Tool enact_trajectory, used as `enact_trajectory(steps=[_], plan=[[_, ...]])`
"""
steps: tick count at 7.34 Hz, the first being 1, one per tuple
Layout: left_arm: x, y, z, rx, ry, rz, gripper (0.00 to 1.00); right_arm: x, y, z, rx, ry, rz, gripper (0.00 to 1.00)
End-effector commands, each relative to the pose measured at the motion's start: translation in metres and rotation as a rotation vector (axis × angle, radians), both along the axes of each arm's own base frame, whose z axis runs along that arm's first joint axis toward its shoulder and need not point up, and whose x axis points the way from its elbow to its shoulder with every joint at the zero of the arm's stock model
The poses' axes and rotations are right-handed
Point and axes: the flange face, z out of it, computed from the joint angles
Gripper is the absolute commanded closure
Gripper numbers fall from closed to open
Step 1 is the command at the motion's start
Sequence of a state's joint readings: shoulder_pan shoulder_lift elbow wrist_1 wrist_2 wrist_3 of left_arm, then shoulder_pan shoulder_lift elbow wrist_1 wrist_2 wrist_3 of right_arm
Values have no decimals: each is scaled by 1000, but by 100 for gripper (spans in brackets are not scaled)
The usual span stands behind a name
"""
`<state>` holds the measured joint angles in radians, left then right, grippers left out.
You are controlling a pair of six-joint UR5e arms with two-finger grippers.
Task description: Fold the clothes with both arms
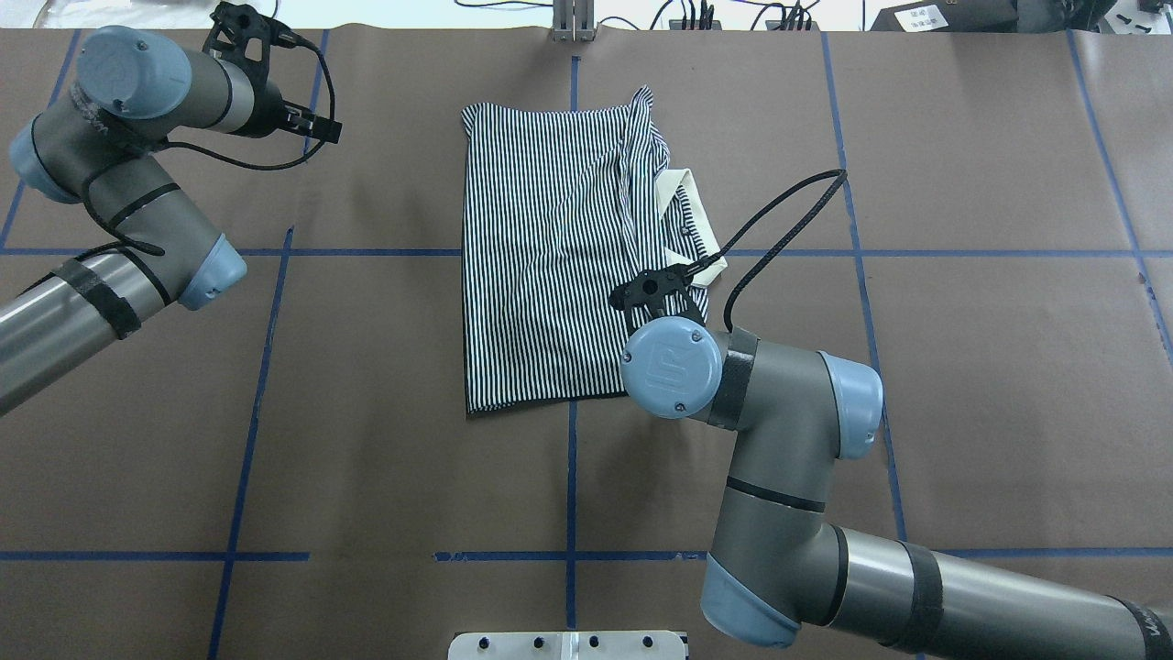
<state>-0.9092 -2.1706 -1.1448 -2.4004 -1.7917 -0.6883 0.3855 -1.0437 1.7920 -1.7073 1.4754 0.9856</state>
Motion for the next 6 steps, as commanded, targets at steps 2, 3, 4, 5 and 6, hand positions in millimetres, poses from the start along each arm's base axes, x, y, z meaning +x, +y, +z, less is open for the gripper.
enact_trajectory(steps=[2,3,4,5,6], plan=[[10,6,-1,-19,18,-1,0,26,19,33,-42,6,41,80],[10,6,-3,-17,20,-1,0,21,24,34,-56,-4,55,1],[10,7,-9,-9,27,2,0,18,24,32,-74,-20,83,0],[10,11,-20,4,40,7,0,29,8,25,-67,-55,112,0],[13,19,-34,-10,81,57,0,39,-5,19,-34,-184,127,0]])
